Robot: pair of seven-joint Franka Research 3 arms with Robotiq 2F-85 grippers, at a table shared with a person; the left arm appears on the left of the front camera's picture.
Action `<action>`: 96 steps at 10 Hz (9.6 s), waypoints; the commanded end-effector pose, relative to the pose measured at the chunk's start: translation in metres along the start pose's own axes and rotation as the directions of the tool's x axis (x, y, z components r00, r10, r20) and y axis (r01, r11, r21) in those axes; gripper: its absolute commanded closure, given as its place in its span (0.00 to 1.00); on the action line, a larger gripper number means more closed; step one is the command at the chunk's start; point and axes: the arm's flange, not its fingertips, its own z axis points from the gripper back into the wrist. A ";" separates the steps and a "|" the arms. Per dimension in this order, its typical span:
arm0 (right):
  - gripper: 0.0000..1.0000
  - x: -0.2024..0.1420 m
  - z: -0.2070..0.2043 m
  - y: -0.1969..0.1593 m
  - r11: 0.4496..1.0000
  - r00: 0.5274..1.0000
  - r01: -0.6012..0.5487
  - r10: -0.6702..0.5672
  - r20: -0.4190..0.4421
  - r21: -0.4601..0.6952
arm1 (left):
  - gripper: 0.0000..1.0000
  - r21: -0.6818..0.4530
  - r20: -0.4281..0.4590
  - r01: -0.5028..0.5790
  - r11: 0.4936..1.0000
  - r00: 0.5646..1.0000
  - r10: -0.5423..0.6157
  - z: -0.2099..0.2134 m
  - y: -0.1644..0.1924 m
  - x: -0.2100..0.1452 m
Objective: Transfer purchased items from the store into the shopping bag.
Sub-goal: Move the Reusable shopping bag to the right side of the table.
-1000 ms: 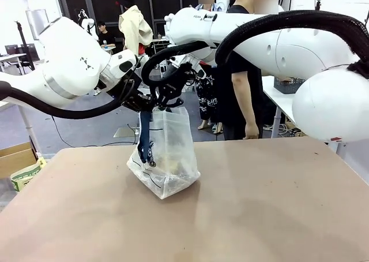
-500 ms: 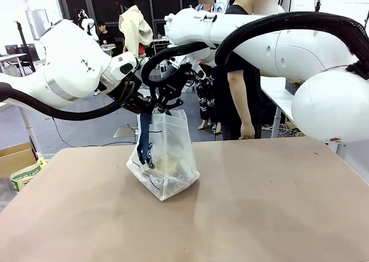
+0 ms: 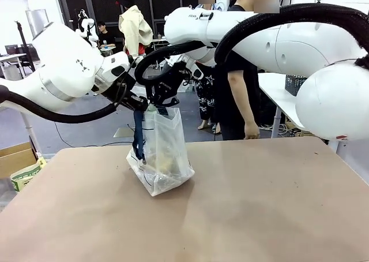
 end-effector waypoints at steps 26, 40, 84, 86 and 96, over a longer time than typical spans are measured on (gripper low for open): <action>1.00 0.000 -0.012 -0.008 0.997 0.997 0.071 -0.070 0.036 -0.027 | 0.00 -0.246 0.089 -0.331 0.911 0.928 0.361 0.008 -0.001 -0.004; 1.00 0.000 -0.012 -0.010 0.997 0.996 0.081 -0.080 0.025 -0.008 | 0.00 -0.194 -0.040 -0.404 0.894 0.914 0.404 -0.032 -0.001 -0.013; 0.00 -0.113 0.147 -0.186 0.597 0.621 -0.727 0.783 0.049 -0.339 | 1.00 -0.215 -0.252 -0.133 0.968 0.965 0.077 -0.019 0.025 0.003; 0.00 -0.113 0.147 -0.186 0.597 0.621 -0.727 0.783 0.049 -0.339 | 1.00 -0.215 -0.252 -0.133 0.968 0.965 0.077 -0.019 0.025 0.003; 0.00 -0.052 0.238 -0.251 -0.221 -0.245 -0.919 0.969 0.033 -0.326 | 1.00 -0.342 -0.227 -0.072 0.937 0.974 -0.008 -0.018 0.036 0.008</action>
